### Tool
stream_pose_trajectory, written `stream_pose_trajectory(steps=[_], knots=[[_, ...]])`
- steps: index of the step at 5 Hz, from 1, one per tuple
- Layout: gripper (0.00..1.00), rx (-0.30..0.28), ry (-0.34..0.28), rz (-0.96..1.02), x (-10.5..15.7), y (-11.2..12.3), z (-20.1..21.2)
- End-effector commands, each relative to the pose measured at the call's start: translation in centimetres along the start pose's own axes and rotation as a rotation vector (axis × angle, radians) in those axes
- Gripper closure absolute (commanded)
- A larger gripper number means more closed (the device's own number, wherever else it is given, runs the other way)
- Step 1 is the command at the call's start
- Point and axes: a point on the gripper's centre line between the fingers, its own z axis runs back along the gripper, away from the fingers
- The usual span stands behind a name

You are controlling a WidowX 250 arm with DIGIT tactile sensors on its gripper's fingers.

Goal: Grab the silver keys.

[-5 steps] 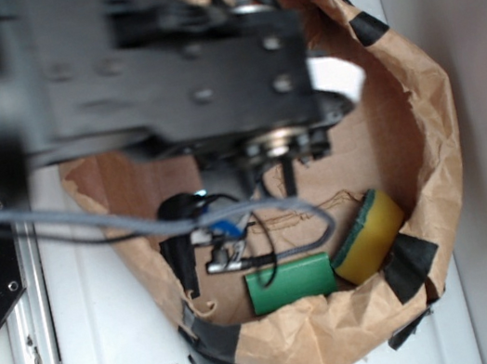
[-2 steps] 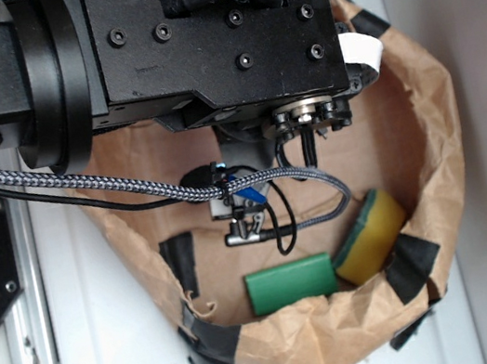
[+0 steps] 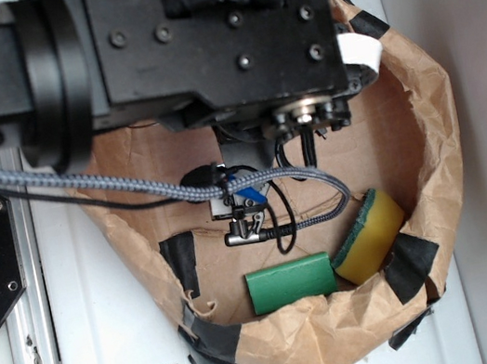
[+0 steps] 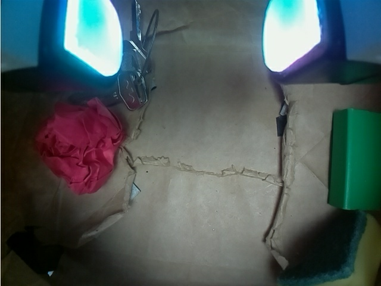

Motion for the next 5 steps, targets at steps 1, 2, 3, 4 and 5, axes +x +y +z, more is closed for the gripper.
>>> stream_pose_trajectory(steps=[1, 2, 3, 4, 5], knots=[[0.0, 0.049, 0.02, 0.031, -1.6, 2.8, -2.4], [0.0, 0.018, -0.003, 0.095, -2.5, 3.1, -2.7], [0.0, -0.02, -0.034, 0.143, -2.1, 2.7, -2.8], [0.0, -0.023, -0.068, 0.19, -2.1, 2.2, -3.1], [0.0, -0.023, -0.086, 0.213, -2.0, 1.8, -3.5]])
